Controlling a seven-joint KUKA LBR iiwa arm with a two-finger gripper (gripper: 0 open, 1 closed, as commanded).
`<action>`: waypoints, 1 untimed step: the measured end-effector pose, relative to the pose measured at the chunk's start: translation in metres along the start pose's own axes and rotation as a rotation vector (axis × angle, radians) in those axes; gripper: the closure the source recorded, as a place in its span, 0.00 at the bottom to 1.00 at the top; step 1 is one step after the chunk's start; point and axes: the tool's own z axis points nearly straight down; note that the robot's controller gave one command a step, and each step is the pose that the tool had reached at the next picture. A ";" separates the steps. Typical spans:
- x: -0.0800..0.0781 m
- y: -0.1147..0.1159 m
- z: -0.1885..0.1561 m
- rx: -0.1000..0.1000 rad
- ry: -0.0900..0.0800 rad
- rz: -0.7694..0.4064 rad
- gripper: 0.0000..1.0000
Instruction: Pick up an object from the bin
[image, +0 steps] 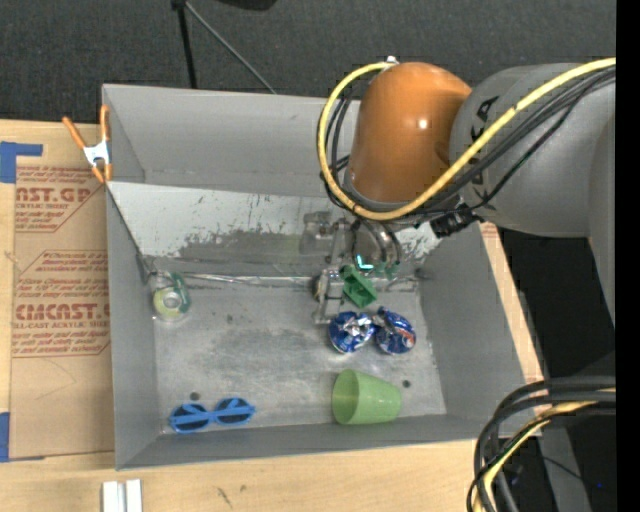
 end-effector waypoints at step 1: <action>0.022 0.062 -0.012 0.000 -0.007 -0.239 0.00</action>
Offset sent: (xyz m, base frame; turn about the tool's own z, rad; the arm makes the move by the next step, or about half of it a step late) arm -0.0218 0.0596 0.0118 -0.2351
